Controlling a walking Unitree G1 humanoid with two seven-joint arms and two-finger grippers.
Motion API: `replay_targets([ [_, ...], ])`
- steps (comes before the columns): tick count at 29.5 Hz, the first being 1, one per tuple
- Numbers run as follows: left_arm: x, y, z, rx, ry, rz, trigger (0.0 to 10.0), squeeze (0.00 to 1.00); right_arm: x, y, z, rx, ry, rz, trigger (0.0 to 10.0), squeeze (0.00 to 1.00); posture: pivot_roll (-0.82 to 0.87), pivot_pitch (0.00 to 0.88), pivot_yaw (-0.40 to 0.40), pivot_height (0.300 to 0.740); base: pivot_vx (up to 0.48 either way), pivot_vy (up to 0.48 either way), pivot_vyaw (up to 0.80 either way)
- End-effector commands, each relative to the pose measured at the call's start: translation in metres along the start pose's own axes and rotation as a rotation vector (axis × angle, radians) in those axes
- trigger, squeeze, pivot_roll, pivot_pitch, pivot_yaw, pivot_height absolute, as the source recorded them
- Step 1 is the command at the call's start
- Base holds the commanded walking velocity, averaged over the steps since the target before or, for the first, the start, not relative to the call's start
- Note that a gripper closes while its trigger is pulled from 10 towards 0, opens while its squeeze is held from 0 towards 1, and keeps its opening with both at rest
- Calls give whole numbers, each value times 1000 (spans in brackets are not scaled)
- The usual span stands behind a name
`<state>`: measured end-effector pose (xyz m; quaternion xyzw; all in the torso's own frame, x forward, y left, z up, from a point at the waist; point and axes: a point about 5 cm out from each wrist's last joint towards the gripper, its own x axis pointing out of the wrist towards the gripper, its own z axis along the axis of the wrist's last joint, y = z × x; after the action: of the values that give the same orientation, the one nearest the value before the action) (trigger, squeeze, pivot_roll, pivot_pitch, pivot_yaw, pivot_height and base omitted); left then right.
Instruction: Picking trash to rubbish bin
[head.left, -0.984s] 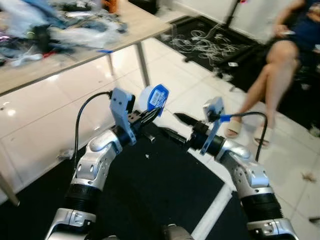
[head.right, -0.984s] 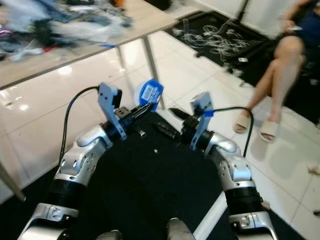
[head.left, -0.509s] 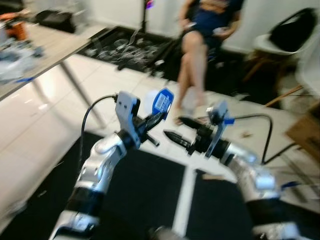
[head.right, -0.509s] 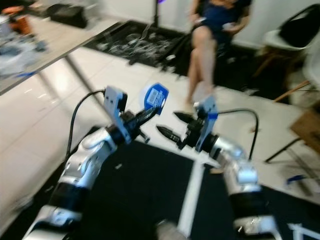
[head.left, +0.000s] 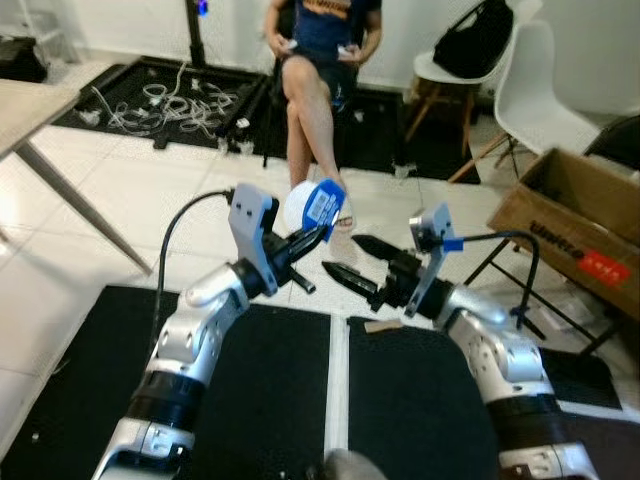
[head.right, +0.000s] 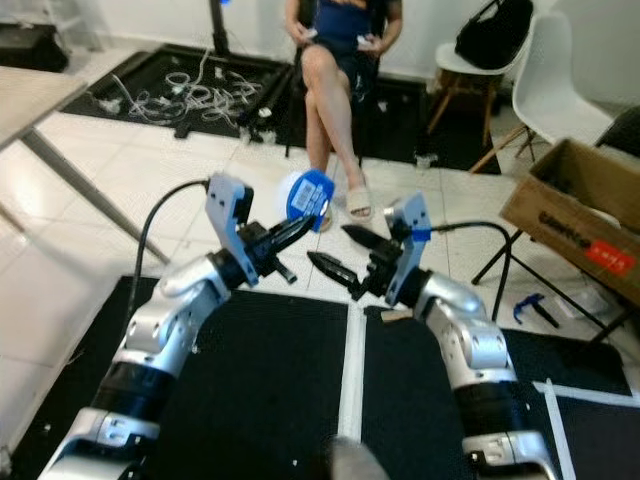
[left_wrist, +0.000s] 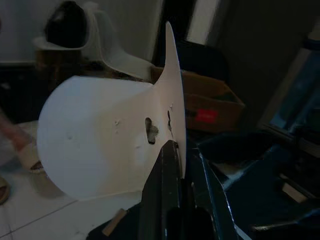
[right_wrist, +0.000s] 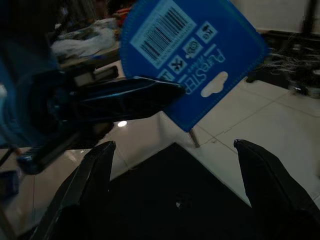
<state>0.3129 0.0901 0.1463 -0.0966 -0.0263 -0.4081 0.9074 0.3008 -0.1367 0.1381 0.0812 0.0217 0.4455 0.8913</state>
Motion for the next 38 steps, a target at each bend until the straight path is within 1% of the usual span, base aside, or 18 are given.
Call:
replay_targets([
  [1,0,0,0,5,4,-4,10000,0,1,0,1,-4,9,4,10000,0,-93,0,-19,740,0,0,-800],
  [22,0,0,1,4,0,-3,10000,0,1,0,2,-5,6,7,10000,0,-91,0,-20,740,0,0,-800],
  [30,-1,0,3,7,-20,-1,10000,0,1,0,3,-12,-1,6,10000,0,-92,0,-20,740,0,0,-800],
  [32,-2,0,3,8,-28,-4,10000,0,0,0,4,-29,-9,6,10000,0,-92,0,-20,740,0,0,0],
  [36,-2,0,4,7,-39,-8,10000,0,0,1,4,-27,-16,5,10000,0,-91,0,-18,740,0,0,0],
  [38,-4,1,5,-12,-60,-5,10000,0,0,1,4,-23,-18,4,10000,0,-90,0,-18,740,131,0,0],
])
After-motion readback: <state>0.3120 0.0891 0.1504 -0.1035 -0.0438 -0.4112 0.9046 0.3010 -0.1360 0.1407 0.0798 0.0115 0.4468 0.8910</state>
